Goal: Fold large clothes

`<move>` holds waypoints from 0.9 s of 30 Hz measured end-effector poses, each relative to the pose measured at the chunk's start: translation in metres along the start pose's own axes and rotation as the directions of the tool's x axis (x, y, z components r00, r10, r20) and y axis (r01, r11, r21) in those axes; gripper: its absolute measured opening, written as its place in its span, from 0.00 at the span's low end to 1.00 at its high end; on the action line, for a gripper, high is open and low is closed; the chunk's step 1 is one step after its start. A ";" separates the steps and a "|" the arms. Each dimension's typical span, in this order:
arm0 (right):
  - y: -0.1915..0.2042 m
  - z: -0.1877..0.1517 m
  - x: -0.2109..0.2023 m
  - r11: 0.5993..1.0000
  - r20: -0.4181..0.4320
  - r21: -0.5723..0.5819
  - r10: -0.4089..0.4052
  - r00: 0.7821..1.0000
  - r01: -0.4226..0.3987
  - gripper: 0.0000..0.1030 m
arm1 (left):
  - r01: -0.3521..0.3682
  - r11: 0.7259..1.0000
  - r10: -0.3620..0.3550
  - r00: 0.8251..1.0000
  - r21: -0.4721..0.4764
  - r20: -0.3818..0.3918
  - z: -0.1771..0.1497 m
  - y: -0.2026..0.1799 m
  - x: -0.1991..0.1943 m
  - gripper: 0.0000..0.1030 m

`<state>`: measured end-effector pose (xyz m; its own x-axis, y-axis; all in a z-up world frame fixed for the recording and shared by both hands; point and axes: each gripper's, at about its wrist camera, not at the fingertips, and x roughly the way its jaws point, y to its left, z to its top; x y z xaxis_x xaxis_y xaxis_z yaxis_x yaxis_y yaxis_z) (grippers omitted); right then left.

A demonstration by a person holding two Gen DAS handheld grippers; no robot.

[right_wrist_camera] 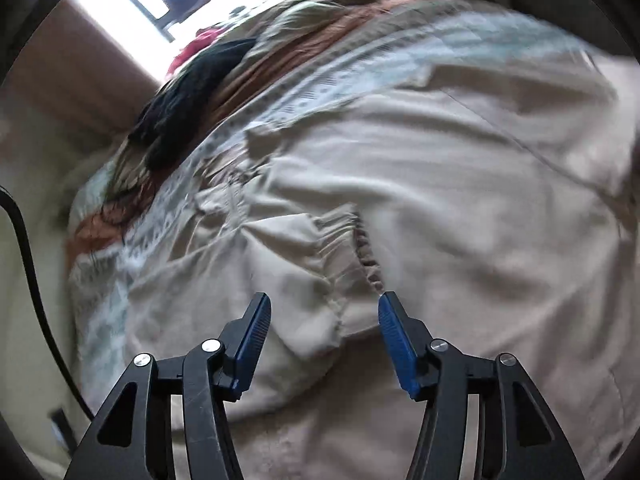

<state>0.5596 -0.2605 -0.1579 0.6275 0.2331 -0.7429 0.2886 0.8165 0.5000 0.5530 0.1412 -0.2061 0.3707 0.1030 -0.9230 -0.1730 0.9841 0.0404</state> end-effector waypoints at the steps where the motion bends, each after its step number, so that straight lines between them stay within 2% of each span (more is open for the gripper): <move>1: -0.007 0.000 0.001 0.999 -0.016 0.030 0.022 1.000 -0.021 0.55 | -0.001 1.000 0.001 1.000 -0.003 0.000 0.000 0.001 0.000 0.15; 6: -0.042 -0.010 0.012 0.971 -0.086 0.210 0.133 0.987 -0.112 0.55 | -0.009 1.000 0.009 1.000 -0.027 0.005 0.001 0.004 -0.001 0.15; 8: -0.048 -0.014 0.019 0.963 -0.104 0.236 0.155 0.982 -0.127 0.55 | -0.017 0.999 0.017 1.000 -0.031 0.006 0.001 0.004 -0.001 0.15; 12: -0.043 -0.015 0.038 0.975 -0.131 0.180 0.158 0.979 -0.133 0.51 | -0.045 0.998 0.045 0.999 -0.033 0.007 0.003 0.007 0.002 0.15; 14: -0.043 -0.013 0.046 0.975 -0.137 0.168 0.165 0.977 -0.142 0.34 | -0.053 0.998 0.053 0.999 -0.040 -0.003 0.003 0.010 0.006 0.15; 16: -0.044 -0.012 0.056 0.971 -0.140 0.184 0.182 0.973 -0.155 0.22 | -0.051 0.997 0.050 0.999 -0.060 -0.012 0.004 0.015 0.011 0.15; 17: -0.044 -0.011 0.058 0.969 -0.133 0.189 0.183 0.974 -0.157 0.20 | -0.051 0.996 0.050 0.999 -0.069 -0.015 0.004 0.017 0.013 0.15; 23: -0.040 -0.010 0.061 0.975 -0.120 0.176 0.160 0.980 -0.137 0.17 | -0.040 0.989 0.040 0.999 -0.140 -0.004 0.006 0.031 0.004 0.15; 26: -0.040 -0.012 0.055 0.976 -0.119 0.173 0.153 0.981 -0.132 0.17 | 0.002 0.987 0.002 1.000 -0.163 0.024 0.006 0.033 -0.013 0.16; 27: -0.041 -0.012 0.053 0.976 -0.120 0.172 0.156 0.980 -0.135 0.17 | 0.018 0.987 -0.013 0.999 -0.162 0.034 0.006 0.032 -0.019 0.20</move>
<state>0.5721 -0.2752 -0.2237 0.5735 0.4197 -0.7036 0.3217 0.6744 0.6645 0.5463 0.1712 -0.1853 0.4035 0.0950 -0.9100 -0.3121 0.9492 -0.0393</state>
